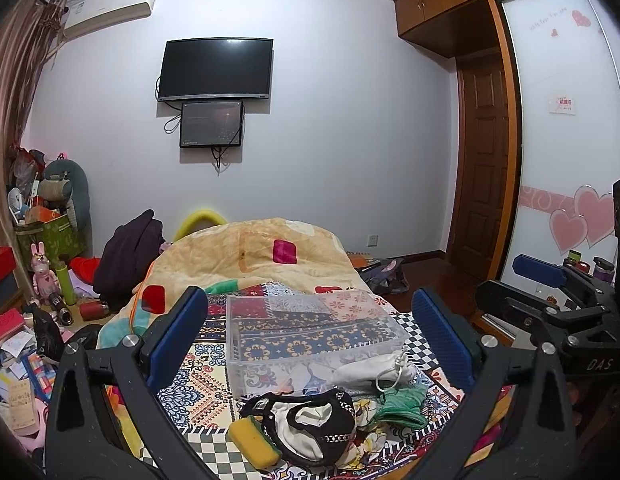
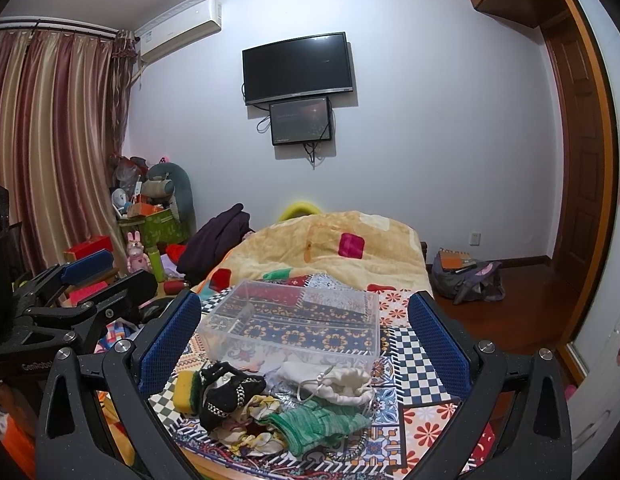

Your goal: Organize soft objects

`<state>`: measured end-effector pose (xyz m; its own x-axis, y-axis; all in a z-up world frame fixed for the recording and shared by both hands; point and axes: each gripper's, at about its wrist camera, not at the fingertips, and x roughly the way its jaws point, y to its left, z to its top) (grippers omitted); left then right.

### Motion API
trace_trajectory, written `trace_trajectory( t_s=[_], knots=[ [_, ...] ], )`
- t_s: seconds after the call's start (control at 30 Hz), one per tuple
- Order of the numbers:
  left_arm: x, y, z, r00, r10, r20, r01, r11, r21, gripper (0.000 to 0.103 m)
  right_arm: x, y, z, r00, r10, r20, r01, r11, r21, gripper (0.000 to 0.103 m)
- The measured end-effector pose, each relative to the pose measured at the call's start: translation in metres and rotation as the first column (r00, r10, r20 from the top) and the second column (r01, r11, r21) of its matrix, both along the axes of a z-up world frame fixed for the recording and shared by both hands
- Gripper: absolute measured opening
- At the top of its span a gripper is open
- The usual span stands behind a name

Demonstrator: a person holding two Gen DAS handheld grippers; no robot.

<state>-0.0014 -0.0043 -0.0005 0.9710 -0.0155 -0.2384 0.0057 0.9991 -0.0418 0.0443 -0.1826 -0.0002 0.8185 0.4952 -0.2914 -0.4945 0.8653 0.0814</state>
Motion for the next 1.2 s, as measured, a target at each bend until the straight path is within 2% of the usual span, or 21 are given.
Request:
trace_trajectory(
  t_s=[1.2],
  knots=[
    [0.0011,-0.0041,-0.0041,1.000,-0.010,-0.008,0.010,1.000,-0.002,0.103,-0.0044,0.0006,-0.0001,1.000,0.009,0.008,-0.009,1.000,0.011,0.103]
  ],
)
